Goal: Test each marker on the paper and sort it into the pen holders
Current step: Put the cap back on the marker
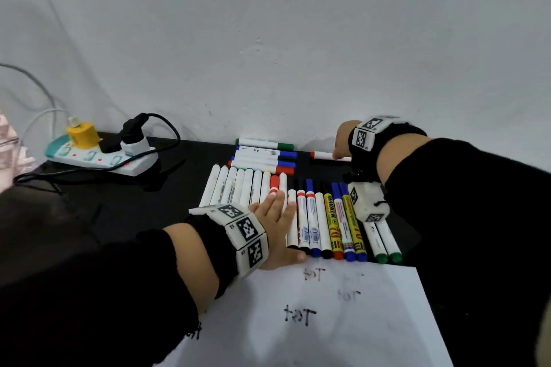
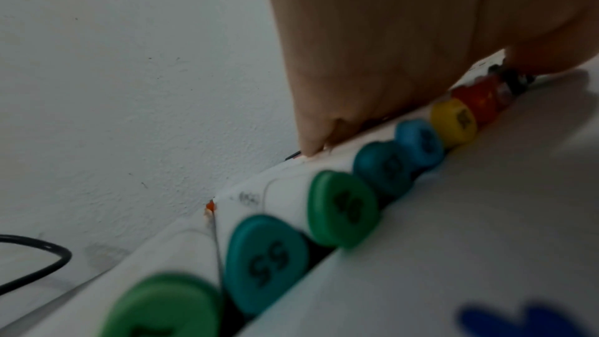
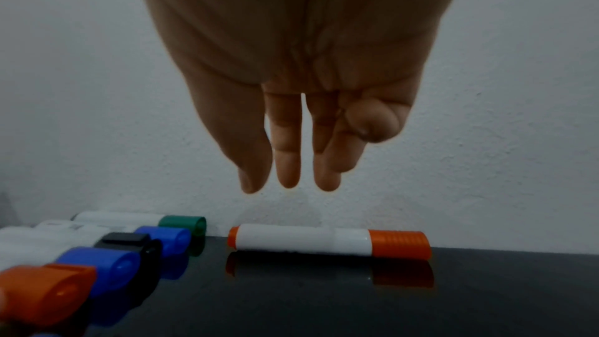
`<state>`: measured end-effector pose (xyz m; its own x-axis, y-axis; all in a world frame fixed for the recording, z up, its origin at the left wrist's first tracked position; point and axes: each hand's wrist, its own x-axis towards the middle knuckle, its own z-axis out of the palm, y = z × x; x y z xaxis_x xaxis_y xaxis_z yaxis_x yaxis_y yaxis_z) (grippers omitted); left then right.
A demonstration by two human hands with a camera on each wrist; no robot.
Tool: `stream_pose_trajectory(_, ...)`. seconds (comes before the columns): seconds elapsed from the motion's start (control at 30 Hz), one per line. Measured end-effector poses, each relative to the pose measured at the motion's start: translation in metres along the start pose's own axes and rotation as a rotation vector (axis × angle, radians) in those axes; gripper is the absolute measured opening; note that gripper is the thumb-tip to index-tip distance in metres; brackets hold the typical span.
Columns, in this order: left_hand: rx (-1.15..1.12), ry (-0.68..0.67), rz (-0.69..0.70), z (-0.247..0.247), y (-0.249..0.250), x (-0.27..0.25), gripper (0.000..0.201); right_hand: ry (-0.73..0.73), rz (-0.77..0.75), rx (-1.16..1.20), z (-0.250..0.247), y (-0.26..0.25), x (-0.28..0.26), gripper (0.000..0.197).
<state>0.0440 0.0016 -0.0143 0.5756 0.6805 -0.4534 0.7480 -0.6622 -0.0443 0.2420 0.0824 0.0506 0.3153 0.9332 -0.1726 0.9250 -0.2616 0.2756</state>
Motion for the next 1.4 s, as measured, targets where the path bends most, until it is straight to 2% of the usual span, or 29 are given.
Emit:
stream_pose_trajectory(0.27, -0.027, 0.01, 0.004, 0.002, 0.0, 0.002, 0.089, -0.059, -0.034, -0.124, 0.001, -0.003, 0.013, 0.047)
stream_pose_trajectory(0.4, -0.027, -0.001, 0.007, 0.003, -0.001, 0.003, 0.089, -0.081, -0.078, -0.146, 0.002, -0.01, 0.006, 0.039)
stream_pose_trajectory(0.5, -0.033, -0.002, 0.007, 0.003, -0.001, 0.003, 0.089, -0.051, -0.096, -0.188, -0.001, -0.013, -0.001, 0.045)
stream_pose_trajectory(0.6, -0.032, -0.003, 0.001, 0.004, 0.0, 0.003, 0.088, -0.049, -0.154, -0.283, -0.004, -0.014, -0.013, 0.037)
stream_pose_trajectory(0.67, -0.03, -0.001, -0.002, 0.003, 0.0, 0.002, 0.088, -0.029, -0.191, -0.33, -0.004, -0.017, -0.021, 0.021)
stream_pose_trajectory(0.7, -0.031, -0.001, -0.003, 0.003, 0.001, 0.002, 0.088, -0.018, -0.178, -0.361, -0.003, -0.017, -0.02, 0.027)
stream_pose_trajectory(0.73, -0.032, -0.001, -0.005, 0.003, 0.001, 0.002, 0.088, -0.029, -0.158, -0.341, -0.005, -0.019, -0.021, 0.027)
stream_pose_trajectory(0.83, -0.036, 0.001, -0.007, 0.002, 0.001, 0.003, 0.088, -0.117, -0.136, -0.071, 0.002, -0.021, -0.004, 0.034)
stream_pose_trajectory(1.0, -0.035, 0.012, -0.009, 0.003, 0.002, 0.002, 0.088, -0.054, -0.044, -0.151, 0.015, -0.013, 0.025, 0.044)
stream_pose_trajectory(1.1, -0.029, 0.012, -0.019, 0.002, 0.004, 0.0, 0.087, -0.009, -0.016, -0.073, 0.018, -0.006, 0.039, 0.046)
stream_pose_trajectory(1.2, -0.034, 0.011, -0.025, 0.001, 0.005, -0.001, 0.088, -0.04, 0.018, 0.015, 0.012, -0.001, 0.047, 0.045)
stream_pose_trajectory(1.27, -0.048, -0.001, -0.02, -0.001, 0.004, -0.003, 0.089, -0.05, 0.036, 0.077, -0.001, 0.001, 0.03, 0.041)
stream_pose_trajectory(1.4, -0.123, -0.033, -0.038, -0.011, -0.002, -0.009, 0.091, 0.02, 0.048, 0.193, -0.019, 0.004, -0.017, 0.036)
